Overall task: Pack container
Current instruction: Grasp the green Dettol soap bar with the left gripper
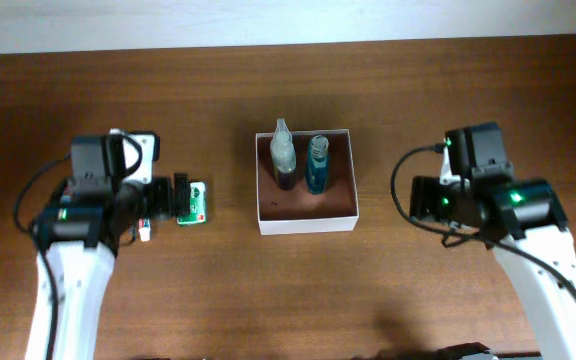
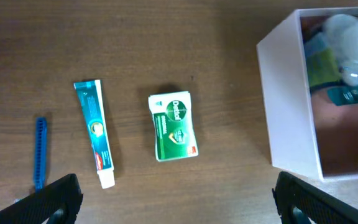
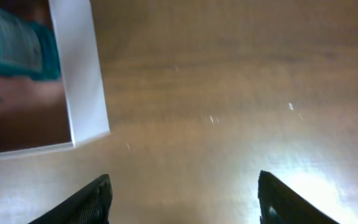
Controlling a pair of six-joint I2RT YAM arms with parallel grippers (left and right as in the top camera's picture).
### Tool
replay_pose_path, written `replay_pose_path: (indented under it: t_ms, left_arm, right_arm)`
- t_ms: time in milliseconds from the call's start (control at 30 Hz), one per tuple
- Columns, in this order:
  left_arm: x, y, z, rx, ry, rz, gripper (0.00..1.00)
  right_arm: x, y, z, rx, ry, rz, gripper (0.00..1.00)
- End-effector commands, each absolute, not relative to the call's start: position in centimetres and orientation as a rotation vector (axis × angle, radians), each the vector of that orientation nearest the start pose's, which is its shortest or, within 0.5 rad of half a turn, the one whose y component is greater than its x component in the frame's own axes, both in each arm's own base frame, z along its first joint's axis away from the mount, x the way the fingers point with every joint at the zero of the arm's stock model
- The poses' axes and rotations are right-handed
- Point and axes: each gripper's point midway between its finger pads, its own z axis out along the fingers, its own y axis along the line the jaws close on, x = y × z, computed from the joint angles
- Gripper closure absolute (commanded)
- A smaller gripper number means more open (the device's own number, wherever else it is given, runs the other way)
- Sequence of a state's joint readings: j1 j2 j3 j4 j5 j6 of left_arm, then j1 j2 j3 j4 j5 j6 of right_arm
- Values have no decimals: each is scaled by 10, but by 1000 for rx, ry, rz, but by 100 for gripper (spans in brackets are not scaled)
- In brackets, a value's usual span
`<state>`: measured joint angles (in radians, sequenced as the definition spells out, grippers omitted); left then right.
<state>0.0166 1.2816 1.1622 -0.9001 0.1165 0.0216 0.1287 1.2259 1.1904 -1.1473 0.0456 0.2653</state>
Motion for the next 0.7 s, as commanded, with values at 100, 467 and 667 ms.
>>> replay_pose_path:
  t_ms: [100, 467, 667]
  left_arm:
    - [365, -11, 148, 19, 2720, -138, 1]
    - [389, -9, 41, -35, 2924, -140, 1]
    - [389, -8, 21, -31, 2961, -110, 1]
  right_arm:
    - [242, 19, 192, 134, 2783, -17, 32]
    - [243, 19, 193, 134, 2781, -16, 32]
    - [243, 19, 192, 134, 2782, -16, 32]
